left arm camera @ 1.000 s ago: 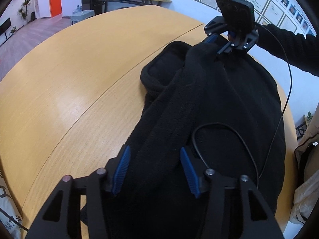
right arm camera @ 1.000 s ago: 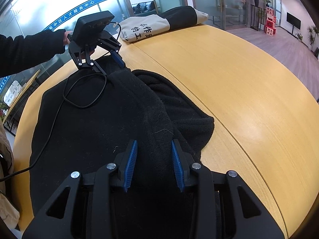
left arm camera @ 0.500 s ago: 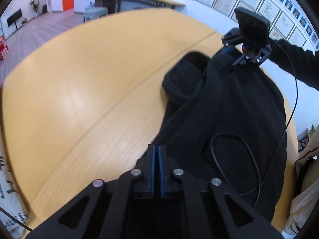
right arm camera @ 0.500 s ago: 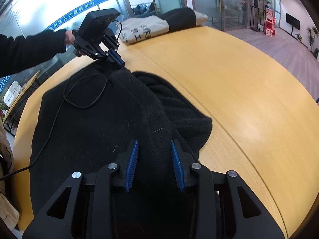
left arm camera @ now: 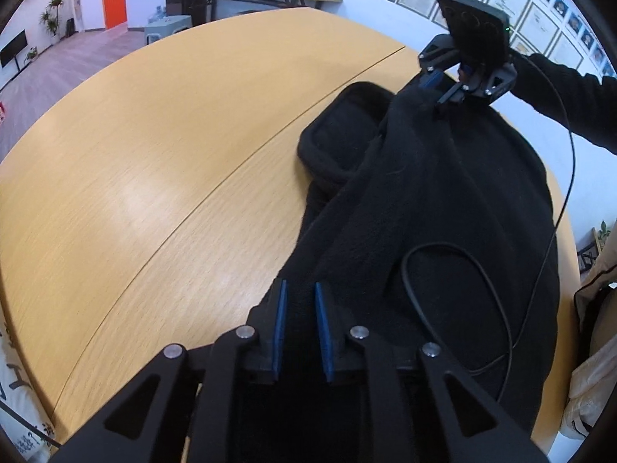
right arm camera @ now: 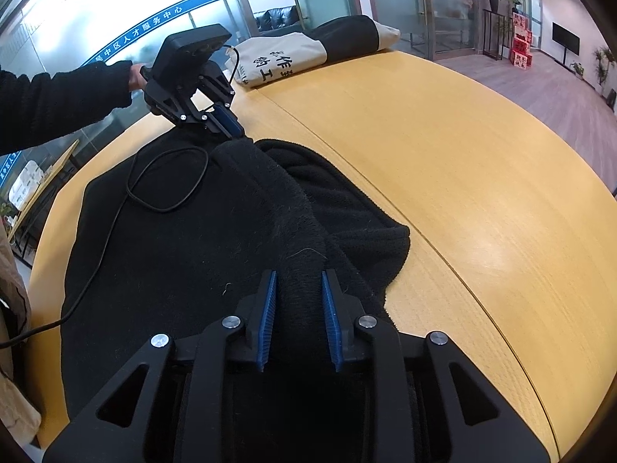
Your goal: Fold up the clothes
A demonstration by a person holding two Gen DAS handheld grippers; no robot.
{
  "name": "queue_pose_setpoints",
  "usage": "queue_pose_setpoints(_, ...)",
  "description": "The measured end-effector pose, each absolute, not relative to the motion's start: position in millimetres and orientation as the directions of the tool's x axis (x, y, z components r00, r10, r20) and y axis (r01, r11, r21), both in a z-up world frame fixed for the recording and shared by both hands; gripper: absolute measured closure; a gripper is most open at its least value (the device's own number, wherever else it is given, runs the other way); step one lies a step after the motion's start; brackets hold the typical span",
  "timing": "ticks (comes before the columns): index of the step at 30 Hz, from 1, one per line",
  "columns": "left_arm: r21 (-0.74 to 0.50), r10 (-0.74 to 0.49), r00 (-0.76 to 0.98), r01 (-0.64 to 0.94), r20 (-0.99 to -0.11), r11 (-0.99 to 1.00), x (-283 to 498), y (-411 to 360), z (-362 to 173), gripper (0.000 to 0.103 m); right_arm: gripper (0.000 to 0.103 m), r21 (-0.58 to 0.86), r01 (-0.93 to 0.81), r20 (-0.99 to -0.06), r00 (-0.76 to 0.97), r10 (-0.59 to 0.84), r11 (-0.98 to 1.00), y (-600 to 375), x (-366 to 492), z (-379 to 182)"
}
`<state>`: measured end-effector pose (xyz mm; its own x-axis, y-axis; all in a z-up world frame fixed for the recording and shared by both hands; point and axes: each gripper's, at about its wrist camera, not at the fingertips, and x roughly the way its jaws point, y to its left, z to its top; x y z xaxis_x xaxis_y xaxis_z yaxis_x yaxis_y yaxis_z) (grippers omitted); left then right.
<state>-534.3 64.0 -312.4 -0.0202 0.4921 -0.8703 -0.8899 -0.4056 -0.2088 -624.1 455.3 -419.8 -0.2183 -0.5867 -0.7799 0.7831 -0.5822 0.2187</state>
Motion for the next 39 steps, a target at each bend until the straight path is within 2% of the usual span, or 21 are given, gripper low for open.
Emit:
queue_pose_setpoints(1,-0.22,0.5,-0.01,-0.89,-0.866,-0.398,-533.8,64.3,-310.6,0.068,0.08,0.219,0.781,-0.78,-0.219,-0.586,-0.584,456.4,-623.9,-420.0)
queue_pose_setpoints(2,-0.219,0.5,-0.01,-0.891,-0.866,-0.397,-534.0,61.7,-309.4,0.049,0.08,0.22,0.78,-0.78,-0.219,-0.586,-0.586,457.0,-624.1,-420.2)
queue_pose_setpoints(4,-0.199,0.496,-0.03,-0.894,-0.868,-0.402,-533.1,56.3,-306.9,0.026,0.08,0.222,0.778,-0.782,-0.218,-0.584,-0.588,457.8,-624.0,-420.6)
queue_pose_setpoints(5,-0.186,0.493,-0.042,-0.896,-0.869,-0.404,-532.8,53.9,-306.2,0.024,0.08,0.223,0.777,-0.782,-0.218,-0.584,-0.589,458.3,-624.0,-420.8)
queue_pose_setpoints(9,-0.2,0.478,-0.012,-0.9,-0.878,-0.389,-534.4,52.0,-311.2,0.024,0.079,0.219,0.78,-0.785,-0.215,-0.58,-0.586,453.7,-623.9,-422.0)
queue_pose_setpoints(13,-0.203,0.47,0.01,-0.909,-0.883,-0.363,-534.7,36.8,-305.5,0.031,0.079,0.22,0.781,-0.785,-0.215,-0.582,-0.585,453.1,-623.6,-422.1)
queue_pose_setpoints(16,-0.193,0.463,0.006,-0.914,-0.886,-0.358,-535.7,34.5,-302.3,0.047,0.079,0.221,0.78,-0.784,-0.215,-0.583,-0.585,454.0,-623.2,-422.2)
queue_pose_setpoints(19,-0.199,0.465,0.011,-0.913,-0.885,-0.357,-537.7,29.0,-295.8,0.053,0.079,0.221,0.78,-0.783,-0.216,-0.583,-0.585,454.6,-622.9,-422.2)
queue_pose_setpoints(31,-0.21,0.424,0.043,-0.91,-0.905,-0.358,-537.9,12.3,-293.7,0.055,0.079,0.223,0.779,-0.781,-0.217,-0.586,-0.586,454.3,-623.2,-422.4)
queue_pose_setpoints(34,-0.223,0.417,0.052,-0.9,-0.907,-0.374,-542.0,9.3,-292.1,0.063,0.079,0.222,0.779,-0.781,-0.218,-0.585,-0.586,454.9,-622.2,-421.7)
queue_pose_setpoints(36,-0.249,0.423,0.073,-0.892,-0.903,-0.377,-545.2,7.0,-290.2,0.073,0.079,0.223,0.779,-0.781,-0.217,-0.585,-0.587,455.7,-620.7,-421.3)
queue_pose_setpoints(37,-0.27,0.428,0.092,-0.886,-0.899,-0.377,-547.1,5.6,-289.2,0.084,0.079,0.223,0.778,-0.781,-0.218,-0.585,-0.587,456.0,-619.7,-421.2)
queue_pose_setpoints(38,-0.296,0.427,0.121,-0.88,-0.896,-0.371,-547.8,5.2,-289.1,0.088,0.079,0.223,0.778,-0.781,-0.218,-0.585,-0.588,456.1,-619.2,-421.3)
queue_pose_setpoints(39,-0.29,0.42,0.121,-0.884,-0.899,-0.366,-546.9,5.2,-289.3,0.088,0.079,0.224,0.777,-0.781,-0.218,-0.586,-0.588,456.4,-619.4,-421.2)
